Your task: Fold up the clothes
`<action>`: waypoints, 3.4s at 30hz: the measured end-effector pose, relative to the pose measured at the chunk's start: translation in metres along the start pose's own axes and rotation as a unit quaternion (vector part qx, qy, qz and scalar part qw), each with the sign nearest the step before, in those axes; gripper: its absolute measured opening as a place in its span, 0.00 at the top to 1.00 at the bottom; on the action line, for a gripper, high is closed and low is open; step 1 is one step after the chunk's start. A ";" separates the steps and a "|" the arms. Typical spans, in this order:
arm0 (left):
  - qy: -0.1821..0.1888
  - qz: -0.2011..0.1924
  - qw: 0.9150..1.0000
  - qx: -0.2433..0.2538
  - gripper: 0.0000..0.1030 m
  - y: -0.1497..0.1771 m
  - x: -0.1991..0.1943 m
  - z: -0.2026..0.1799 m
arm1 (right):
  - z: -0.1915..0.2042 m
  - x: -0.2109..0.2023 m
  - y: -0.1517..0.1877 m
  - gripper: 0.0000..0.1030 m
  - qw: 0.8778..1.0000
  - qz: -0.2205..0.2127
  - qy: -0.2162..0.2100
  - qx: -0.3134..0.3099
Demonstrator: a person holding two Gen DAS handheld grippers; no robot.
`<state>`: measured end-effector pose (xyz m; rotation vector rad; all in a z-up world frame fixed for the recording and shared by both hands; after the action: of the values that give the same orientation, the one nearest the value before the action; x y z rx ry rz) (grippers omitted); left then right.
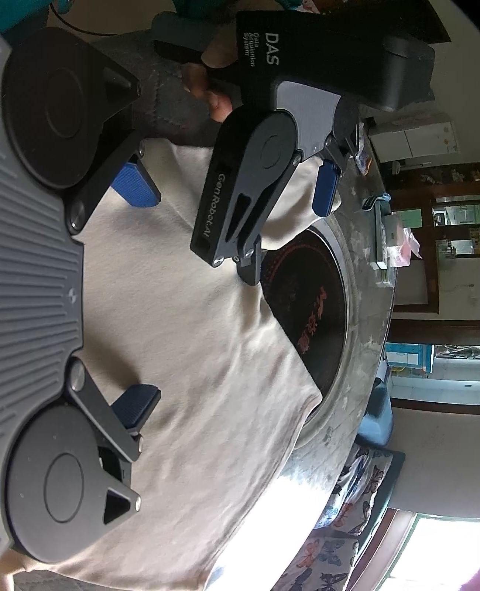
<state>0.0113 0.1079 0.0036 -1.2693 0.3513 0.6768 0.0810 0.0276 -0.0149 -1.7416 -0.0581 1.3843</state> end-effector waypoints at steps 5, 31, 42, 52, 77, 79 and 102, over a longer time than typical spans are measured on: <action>0.006 -0.010 1.000 -0.010 0.05 -0.012 -0.003 -0.001 | -0.002 -0.003 -0.002 0.00 1.000 -0.006 0.001 0.001; -0.019 0.006 1.000 0.003 0.02 -0.023 0.026 -0.005 | -0.001 -0.002 0.000 0.00 1.000 -0.002 0.005 0.002; -0.044 0.006 0.998 -0.041 0.02 0.000 0.001 0.035 | 0.003 -0.011 0.012 0.00 1.000 0.001 0.018 -0.006; -0.053 -0.001 0.996 -0.066 0.01 0.037 -0.036 0.059 | 0.017 -0.016 0.005 0.00 1.000 -0.011 0.015 -0.023; -0.092 0.063 0.963 -0.244 0.23 0.044 0.013 0.155 | 0.032 -0.012 -0.008 0.00 0.999 -0.012 0.008 -0.045; -0.091 0.066 0.960 -0.258 0.24 0.045 0.014 0.158 | 0.030 -0.014 -0.007 0.00 0.999 -0.013 0.007 -0.041; -0.100 0.046 0.958 -0.266 0.52 0.047 0.010 0.164 | 0.025 -0.019 0.000 0.00 0.999 -0.023 0.012 -0.019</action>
<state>-0.0305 0.2735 0.0079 -1.6822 0.0578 1.0147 0.0536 0.0330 -0.0003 -1.7779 -0.1120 1.3368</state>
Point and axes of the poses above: each gripper's, at about its wrist camera, not at the fingertips, and x roughly the way its jaws point, z to its left, y to its underside, the point moved 1 cm from there along x, roughly the way its jaws point, and after that the axes turned 2 degrees about z, right-handed, at the moved point
